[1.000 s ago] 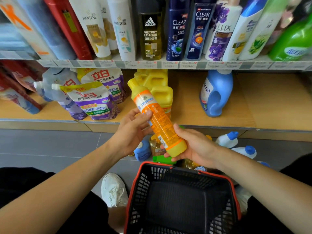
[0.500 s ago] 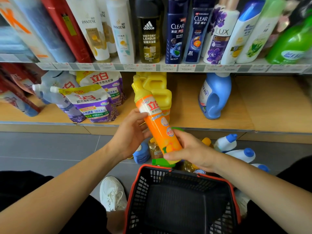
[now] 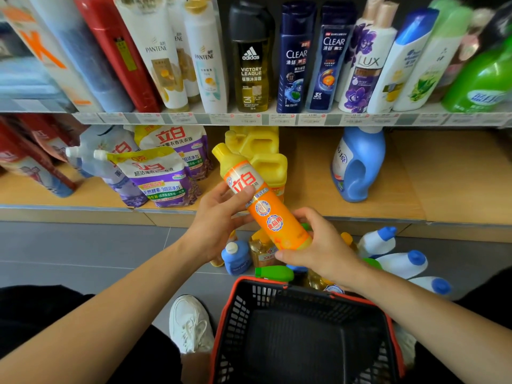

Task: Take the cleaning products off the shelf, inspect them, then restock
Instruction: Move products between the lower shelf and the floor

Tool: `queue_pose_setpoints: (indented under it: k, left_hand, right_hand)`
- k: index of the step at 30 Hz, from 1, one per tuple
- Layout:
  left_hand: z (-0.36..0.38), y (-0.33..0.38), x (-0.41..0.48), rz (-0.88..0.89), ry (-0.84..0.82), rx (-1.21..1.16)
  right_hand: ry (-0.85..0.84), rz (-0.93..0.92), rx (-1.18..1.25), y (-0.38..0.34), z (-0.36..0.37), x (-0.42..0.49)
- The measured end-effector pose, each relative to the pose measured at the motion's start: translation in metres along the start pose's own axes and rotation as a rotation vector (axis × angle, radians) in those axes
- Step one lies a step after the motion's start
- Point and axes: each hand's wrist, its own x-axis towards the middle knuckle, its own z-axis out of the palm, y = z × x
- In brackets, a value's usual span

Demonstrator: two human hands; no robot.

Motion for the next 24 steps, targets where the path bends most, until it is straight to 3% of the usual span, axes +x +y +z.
queue_pose_setpoints:
  k: [5, 10, 17, 24]
  left_hand:
    - [-0.004, -0.001, 0.005, -0.143, 0.101, 0.022]
    - [-0.009, -0.009, 0.007, -0.172, 0.143, 0.299]
    - [0.009, -0.006, -0.003, 0.072, -0.053, 0.378]
    - [0.031, 0.000, -0.024, 0.245, -0.152, 0.286]
  right_hand:
    - [0.292, -0.159, 0.007, -0.003, -0.003, -0.002]
    - [0.421, -0.340, 0.030, -0.019, -0.024, -0.002]
    - [0.300, -0.497, 0.218, -0.028, -0.038, 0.005]
    - [0.211, -0.489, -0.019, -0.024, -0.023, 0.002]
